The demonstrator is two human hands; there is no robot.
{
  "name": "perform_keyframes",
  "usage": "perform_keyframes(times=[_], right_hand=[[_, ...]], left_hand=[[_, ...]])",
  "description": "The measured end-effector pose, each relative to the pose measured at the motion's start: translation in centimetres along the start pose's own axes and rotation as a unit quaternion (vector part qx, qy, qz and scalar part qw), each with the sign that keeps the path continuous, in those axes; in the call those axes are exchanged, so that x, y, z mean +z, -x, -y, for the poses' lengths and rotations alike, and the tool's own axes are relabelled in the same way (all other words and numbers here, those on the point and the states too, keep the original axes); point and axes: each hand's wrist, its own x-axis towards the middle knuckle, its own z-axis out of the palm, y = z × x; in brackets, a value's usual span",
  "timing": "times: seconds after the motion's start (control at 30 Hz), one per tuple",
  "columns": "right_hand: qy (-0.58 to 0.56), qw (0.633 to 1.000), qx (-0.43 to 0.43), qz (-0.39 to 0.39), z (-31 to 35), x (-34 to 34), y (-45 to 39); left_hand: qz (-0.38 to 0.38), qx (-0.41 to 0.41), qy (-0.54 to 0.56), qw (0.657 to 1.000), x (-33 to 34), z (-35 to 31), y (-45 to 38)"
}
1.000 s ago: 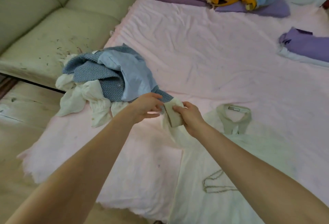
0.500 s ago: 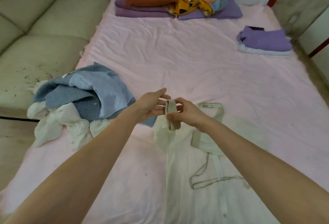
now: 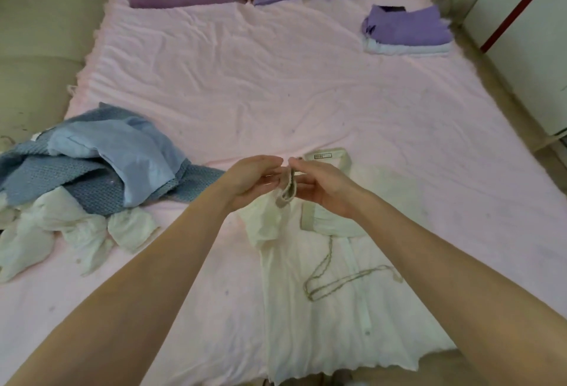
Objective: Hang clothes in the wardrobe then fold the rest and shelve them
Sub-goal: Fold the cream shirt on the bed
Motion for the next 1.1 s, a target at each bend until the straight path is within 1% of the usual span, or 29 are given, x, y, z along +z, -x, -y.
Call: perform_keyframes(times=[0.13, 0.27, 0.33, 0.43, 0.47, 0.5, 0.57, 0.63, 0.67, 0.7, 0.77, 0.87, 0.93, 1.0, 1.03, 1.1], right_hand=[[0.063, 0.998, -0.006, -0.018, 0.1, 0.4, 0.2], [0.075, 0.997, -0.008, -0.012, 1.0, 0.7, 0.2], [0.087, 0.996, -0.007, -0.024, 1.5, 0.8, 0.1], [0.115, 0.991, -0.009, -0.067, 2.2, 0.7, -0.1], [0.113, 0.99, -0.01, -0.079, 2.4, 0.7, -0.2], [0.101, 0.991, -0.009, -0.083, 2.6, 0.7, -0.2], [0.068, 0.996, 0.002, -0.058, 3.1, 0.6, 0.0], [0.063, 0.998, 0.011, -0.007, 3.6, 0.6, 0.3], [0.061, 0.998, 0.006, 0.005, 3.7, 0.5, 0.3], [0.065, 0.998, -0.005, -0.002, 3.8, 0.5, 0.2], [0.108, 0.993, -0.027, -0.049, 3.8, 0.7, -0.1], [0.178, 0.979, -0.011, -0.096, 3.9, 0.7, -0.4], [0.206, 0.974, 0.015, -0.095, 3.8, 0.4, -0.5], [0.257, 0.963, 0.043, -0.076, 3.5, 0.1, -0.4], [0.276, 0.957, 0.049, -0.074, 3.4, 0.0, -0.5], [0.283, 0.952, 0.037, -0.106, 3.0, -0.2, -1.3]], left_hand=[[0.018, -0.004, -0.105, 0.994, 0.0, -0.5, 0.4], [0.01, 0.003, -0.119, 0.993, 0.0, -1.1, 0.4], [0.019, 0.017, -0.128, 0.991, -0.1, -1.4, 0.6], [0.046, 0.056, -0.185, 0.98, -0.7, -1.4, 0.9], [0.042, 0.072, -0.199, 0.976, -0.8, -1.3, 0.9], [0.029, 0.088, -0.202, 0.975, -0.9, -1.2, 0.7], [-0.002, 0.095, -0.185, 0.978, -1.1, -1.1, 0.2], [-0.017, 0.07, -0.165, 0.984, -1.2, -0.9, -0.3], [-0.02, 0.057, -0.158, 0.986, -1.3, -0.8, -0.5], [-0.02, 0.048, -0.15, 0.987, -1.4, -0.7, -0.6], [-0.026, 0.053, -0.148, 0.987, -1.6, -0.7, -0.7], [-0.048, 0.109, -0.212, 0.97, -2.3, -1.2, -1.0], [-0.055, 0.144, -0.262, 0.953, -2.6, -1.7, -1.2], [-0.06, 0.183, -0.307, 0.932, -2.3, -2.3, -1.5], [-0.054, 0.2, -0.327, 0.922, -2.0, -2.6, -1.7], [-0.024, 0.226, -0.371, 0.901, -1.2, -3.0, -2.1]])
